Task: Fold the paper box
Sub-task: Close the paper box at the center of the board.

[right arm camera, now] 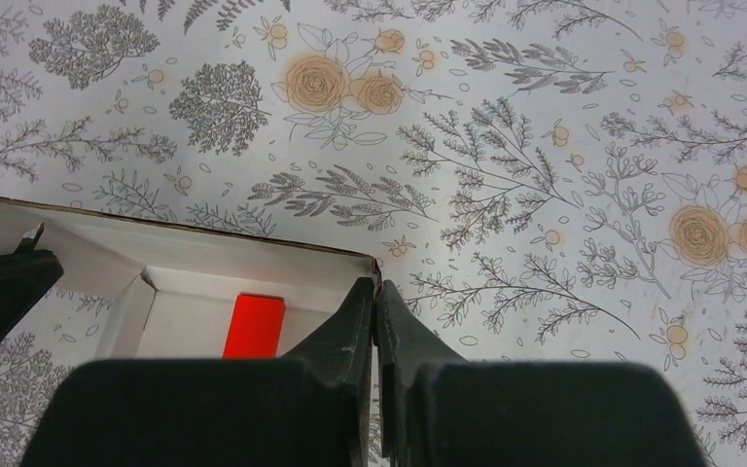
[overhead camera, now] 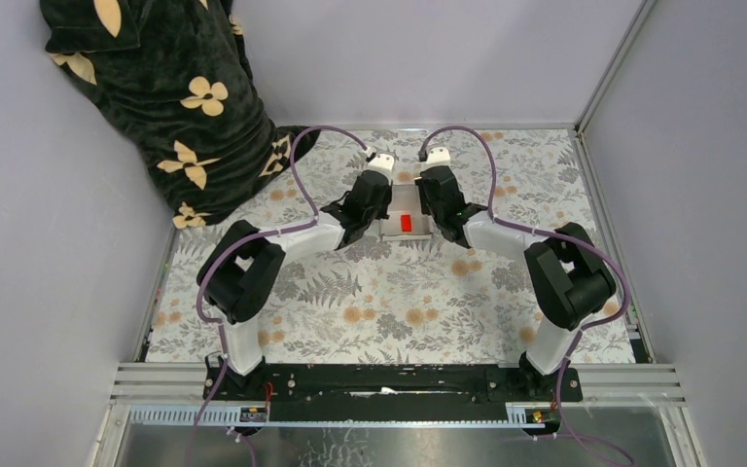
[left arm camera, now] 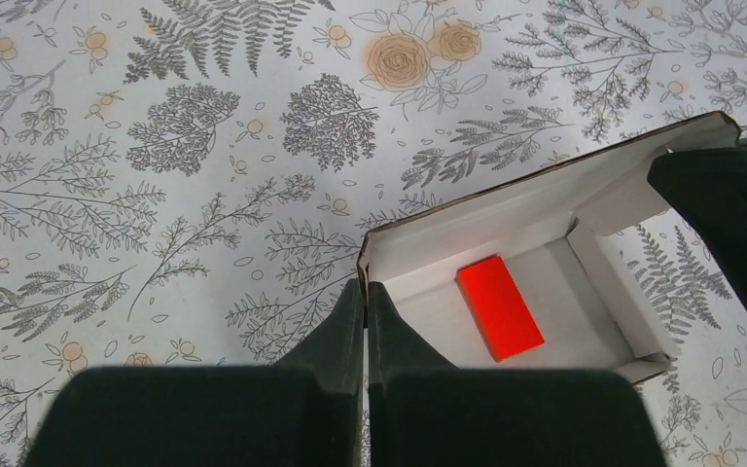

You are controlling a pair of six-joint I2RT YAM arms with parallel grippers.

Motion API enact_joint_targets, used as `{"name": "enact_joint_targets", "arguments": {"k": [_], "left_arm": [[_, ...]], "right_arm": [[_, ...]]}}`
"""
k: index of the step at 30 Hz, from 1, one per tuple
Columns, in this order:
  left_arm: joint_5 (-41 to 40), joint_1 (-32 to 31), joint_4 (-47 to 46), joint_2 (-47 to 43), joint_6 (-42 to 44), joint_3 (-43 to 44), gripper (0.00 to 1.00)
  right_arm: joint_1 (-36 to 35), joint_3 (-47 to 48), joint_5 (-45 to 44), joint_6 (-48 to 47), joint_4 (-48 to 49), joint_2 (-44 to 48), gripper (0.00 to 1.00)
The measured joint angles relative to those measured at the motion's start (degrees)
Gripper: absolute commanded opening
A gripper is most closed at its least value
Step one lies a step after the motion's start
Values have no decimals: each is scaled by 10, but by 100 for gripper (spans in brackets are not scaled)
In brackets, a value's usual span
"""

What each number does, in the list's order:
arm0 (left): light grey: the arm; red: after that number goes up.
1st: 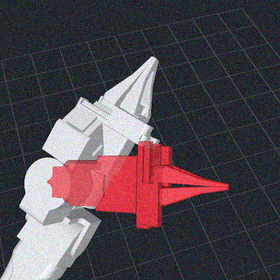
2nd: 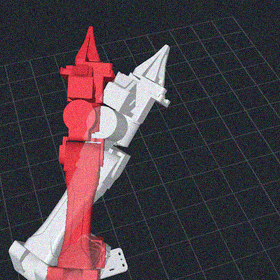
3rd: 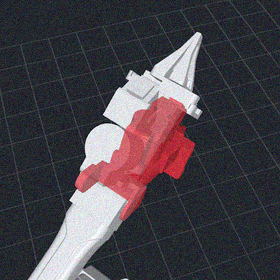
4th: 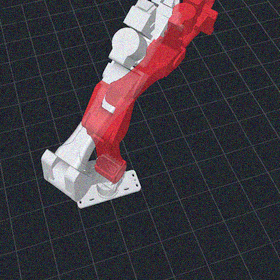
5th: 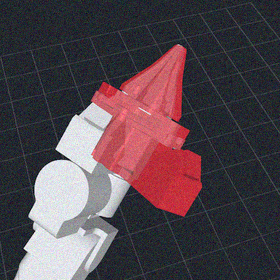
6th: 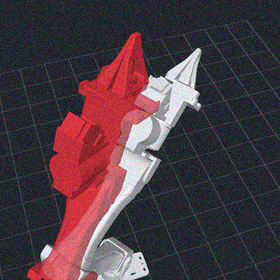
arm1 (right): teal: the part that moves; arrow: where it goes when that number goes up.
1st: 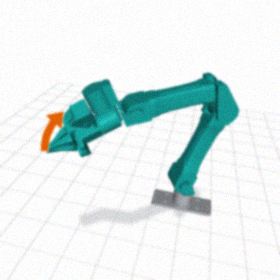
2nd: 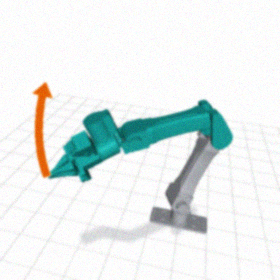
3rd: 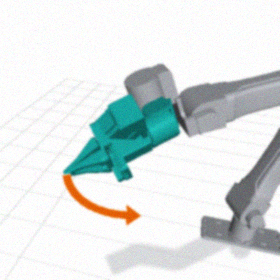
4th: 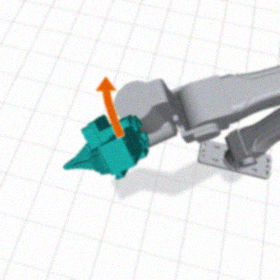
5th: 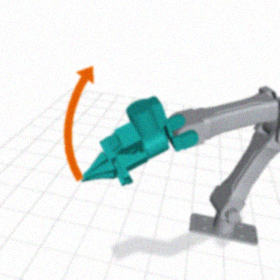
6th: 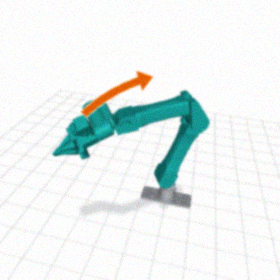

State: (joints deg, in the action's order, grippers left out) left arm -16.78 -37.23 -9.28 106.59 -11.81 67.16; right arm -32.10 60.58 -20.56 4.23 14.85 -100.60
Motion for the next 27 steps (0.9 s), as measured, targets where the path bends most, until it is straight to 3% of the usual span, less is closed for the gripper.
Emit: {"name": "enact_joint_targets", "arguments": {"k": [27], "left_arm": [[-109, -18, 44, 57, -116, 99, 0]], "right_arm": [[-33, 0, -143, 39, 44, -11, 0]]}}
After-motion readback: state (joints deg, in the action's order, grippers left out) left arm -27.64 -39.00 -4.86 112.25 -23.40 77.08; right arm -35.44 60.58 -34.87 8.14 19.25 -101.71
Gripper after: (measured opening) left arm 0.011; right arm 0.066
